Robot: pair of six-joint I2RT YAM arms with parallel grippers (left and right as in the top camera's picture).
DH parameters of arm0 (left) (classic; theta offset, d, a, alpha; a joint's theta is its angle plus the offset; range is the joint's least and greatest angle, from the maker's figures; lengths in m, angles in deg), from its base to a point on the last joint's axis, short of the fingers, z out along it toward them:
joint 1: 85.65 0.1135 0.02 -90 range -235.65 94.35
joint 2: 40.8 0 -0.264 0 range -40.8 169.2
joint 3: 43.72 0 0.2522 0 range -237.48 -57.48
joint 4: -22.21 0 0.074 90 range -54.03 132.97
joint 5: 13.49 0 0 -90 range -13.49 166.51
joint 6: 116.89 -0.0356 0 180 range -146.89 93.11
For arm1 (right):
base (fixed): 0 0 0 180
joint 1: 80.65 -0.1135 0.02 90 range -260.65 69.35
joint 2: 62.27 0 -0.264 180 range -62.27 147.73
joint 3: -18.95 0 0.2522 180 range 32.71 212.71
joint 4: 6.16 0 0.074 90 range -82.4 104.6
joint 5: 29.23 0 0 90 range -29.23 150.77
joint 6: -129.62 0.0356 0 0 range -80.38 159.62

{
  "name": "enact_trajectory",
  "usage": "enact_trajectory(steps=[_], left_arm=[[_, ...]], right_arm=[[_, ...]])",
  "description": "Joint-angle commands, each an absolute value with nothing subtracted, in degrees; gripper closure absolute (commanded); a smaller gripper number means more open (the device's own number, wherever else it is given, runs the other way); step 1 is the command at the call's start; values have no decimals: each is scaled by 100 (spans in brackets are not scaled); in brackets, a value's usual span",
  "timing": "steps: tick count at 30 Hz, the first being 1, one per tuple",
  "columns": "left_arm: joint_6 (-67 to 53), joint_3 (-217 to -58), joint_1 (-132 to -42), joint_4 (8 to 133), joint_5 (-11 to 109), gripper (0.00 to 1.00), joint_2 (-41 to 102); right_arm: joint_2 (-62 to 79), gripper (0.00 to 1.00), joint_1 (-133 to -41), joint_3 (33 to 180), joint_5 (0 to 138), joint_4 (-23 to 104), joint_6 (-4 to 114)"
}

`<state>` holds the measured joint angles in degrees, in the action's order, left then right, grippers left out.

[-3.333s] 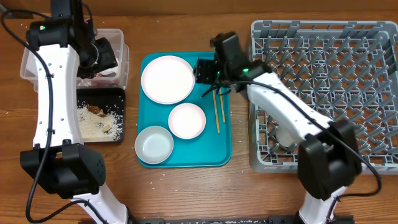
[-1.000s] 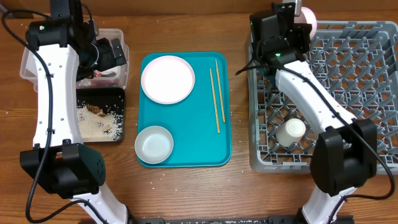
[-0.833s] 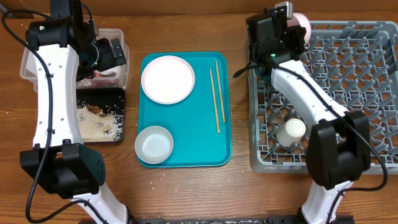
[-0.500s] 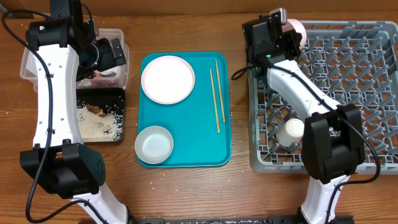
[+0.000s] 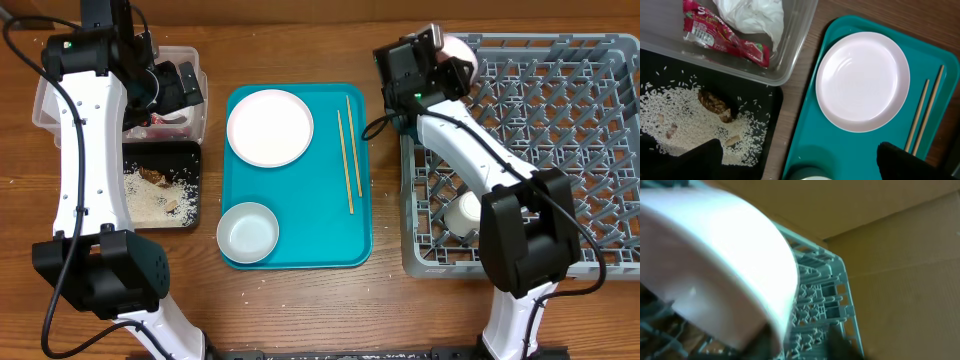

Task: Sort waste into correct bins and load items into the dishwasher
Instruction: 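Carry the bowl to the back of the rack and set it down, then reach the right gripper to the grey bowl on the tray and grasp it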

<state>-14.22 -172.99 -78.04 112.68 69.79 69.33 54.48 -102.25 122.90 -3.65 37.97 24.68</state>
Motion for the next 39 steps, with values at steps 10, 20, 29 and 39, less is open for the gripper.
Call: enact_trajectory(steps=[10, 20, 29, 39], left_arm=[[-1492, -17377, -7780, 11262, 6942, 0, 6806], [-1492, -17377, -7780, 11262, 6942, 0, 6806], [-1492, -17377, -7780, 11262, 6942, 0, 6806], [-1492, -17377, -7780, 11262, 6942, 0, 6806]], right_arm=[[4727, 0, -10638, 12445, 347, 4127, 3670], [3138, 2, -10645, 12850, 6953, 6343, 5539], [3206, 20, -11941, 10741, 8052, 4922, 7161], [3824, 38, -13043, 9844, 6981, 3329, 8055]])
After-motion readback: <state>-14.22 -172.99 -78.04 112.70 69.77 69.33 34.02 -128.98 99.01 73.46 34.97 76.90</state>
